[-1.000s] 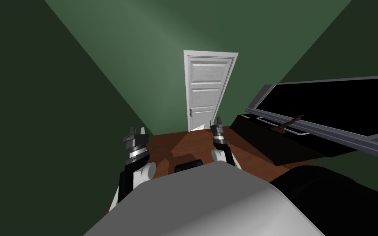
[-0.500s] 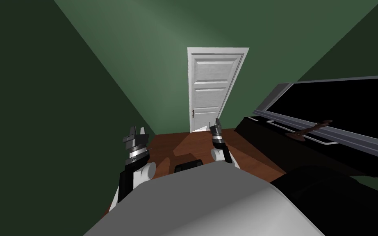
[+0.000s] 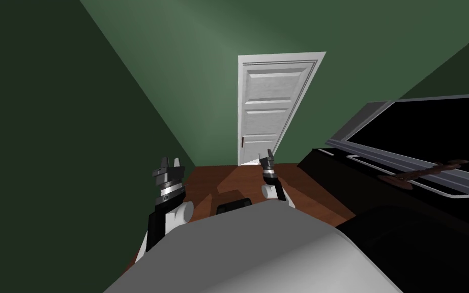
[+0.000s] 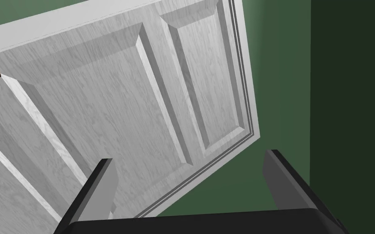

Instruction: Pull the door open

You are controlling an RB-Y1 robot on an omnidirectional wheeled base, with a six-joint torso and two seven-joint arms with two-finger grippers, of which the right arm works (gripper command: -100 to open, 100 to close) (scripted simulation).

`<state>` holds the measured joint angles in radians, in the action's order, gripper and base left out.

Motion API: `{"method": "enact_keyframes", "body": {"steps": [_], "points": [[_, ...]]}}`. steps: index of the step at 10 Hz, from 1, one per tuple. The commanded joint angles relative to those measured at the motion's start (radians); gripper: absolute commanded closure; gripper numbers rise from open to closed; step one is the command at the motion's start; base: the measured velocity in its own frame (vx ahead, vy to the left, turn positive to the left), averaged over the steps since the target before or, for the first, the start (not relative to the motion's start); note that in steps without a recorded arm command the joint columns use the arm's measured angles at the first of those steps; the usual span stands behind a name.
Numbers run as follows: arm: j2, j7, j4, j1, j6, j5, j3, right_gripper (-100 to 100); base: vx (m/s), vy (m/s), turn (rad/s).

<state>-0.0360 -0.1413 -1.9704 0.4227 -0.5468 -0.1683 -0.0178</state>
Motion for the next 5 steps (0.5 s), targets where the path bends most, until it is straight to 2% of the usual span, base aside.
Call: {"method": "enact_keyframes", "body": {"steps": [1, 5], "points": [[-0.008, -0.043, 0.039, -0.015, -0.007, -0.017, -0.013, -100, 0.102, -0.04, 0.122], [-0.021, -0.144, 0.152, -0.057, -0.034, -0.056, -0.04, -100, 0.091, -0.039, 0.145]]}}
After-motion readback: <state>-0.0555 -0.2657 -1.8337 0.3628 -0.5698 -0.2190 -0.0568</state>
